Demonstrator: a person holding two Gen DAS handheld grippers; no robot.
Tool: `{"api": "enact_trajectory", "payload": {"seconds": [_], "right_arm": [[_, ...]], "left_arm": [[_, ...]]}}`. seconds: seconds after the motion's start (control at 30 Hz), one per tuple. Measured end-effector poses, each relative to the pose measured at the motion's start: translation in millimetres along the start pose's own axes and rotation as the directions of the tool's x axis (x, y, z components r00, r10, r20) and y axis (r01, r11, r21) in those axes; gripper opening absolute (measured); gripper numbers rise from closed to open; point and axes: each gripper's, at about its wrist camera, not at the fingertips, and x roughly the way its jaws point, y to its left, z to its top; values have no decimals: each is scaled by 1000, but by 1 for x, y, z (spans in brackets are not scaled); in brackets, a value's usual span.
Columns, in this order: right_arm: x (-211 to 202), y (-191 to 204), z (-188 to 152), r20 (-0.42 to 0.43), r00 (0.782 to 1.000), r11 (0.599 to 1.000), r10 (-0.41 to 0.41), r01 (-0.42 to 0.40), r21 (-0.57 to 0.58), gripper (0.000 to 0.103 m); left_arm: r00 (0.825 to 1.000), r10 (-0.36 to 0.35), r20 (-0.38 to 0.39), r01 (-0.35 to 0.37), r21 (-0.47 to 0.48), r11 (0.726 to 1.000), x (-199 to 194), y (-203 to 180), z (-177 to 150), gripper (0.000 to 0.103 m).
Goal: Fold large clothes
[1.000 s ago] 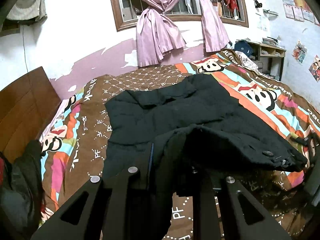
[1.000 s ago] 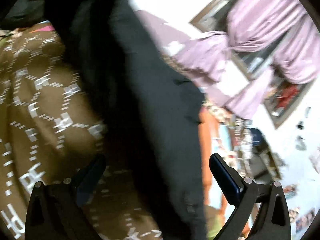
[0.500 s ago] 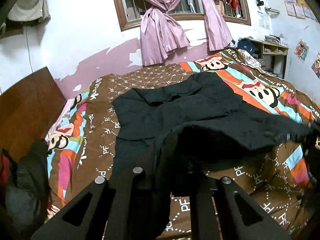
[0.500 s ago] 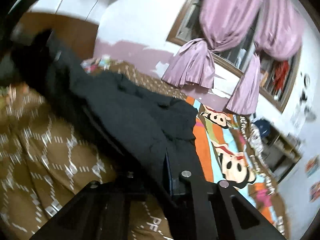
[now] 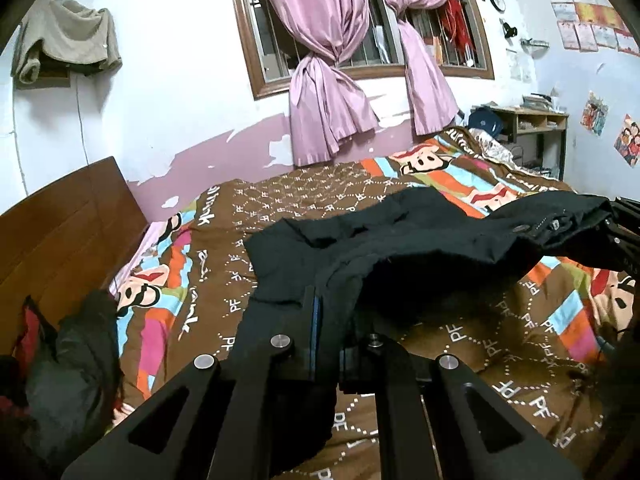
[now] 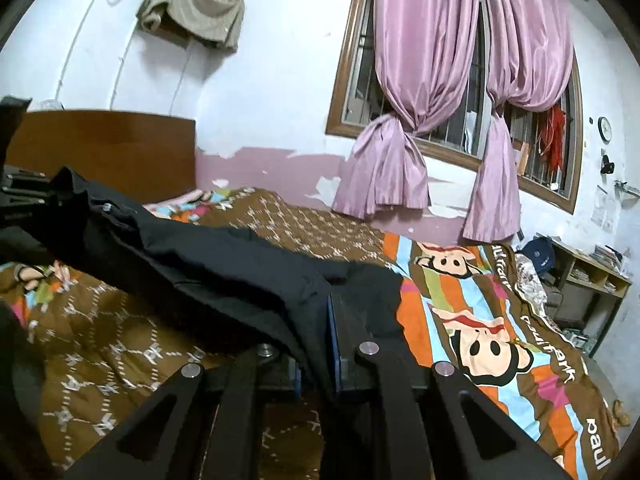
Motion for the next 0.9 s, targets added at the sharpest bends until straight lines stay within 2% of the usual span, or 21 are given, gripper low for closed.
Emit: {"api": "enact_trajectory", "payload": {"seconds": [0.13,0.33,0.47,0.63,0.9], "right_arm": [[-30,4,15,58,998,1000,20,-20,-6,8],[-49,3,41,80,995,998,53,-51,-23,8],[-31,-1,48,46,997,997,57,-55,-45,8],[4,-8,53,-21,997,994,68,-69,-79,8],[65,-26,75,-152,985,978,80,-107,-178,8]], "left_arm": [[999,38,37,-39,31,999,-33,-5,6,6],[996,32,79,-35,40,999,-61,-1,16,6],[997,18,73,-21,35,999,-54,3,18,6],[999,-1,52,0,21,1000,-27,7,29,6],[998,7,62,-9,40,999,15,16,53,6]]}}
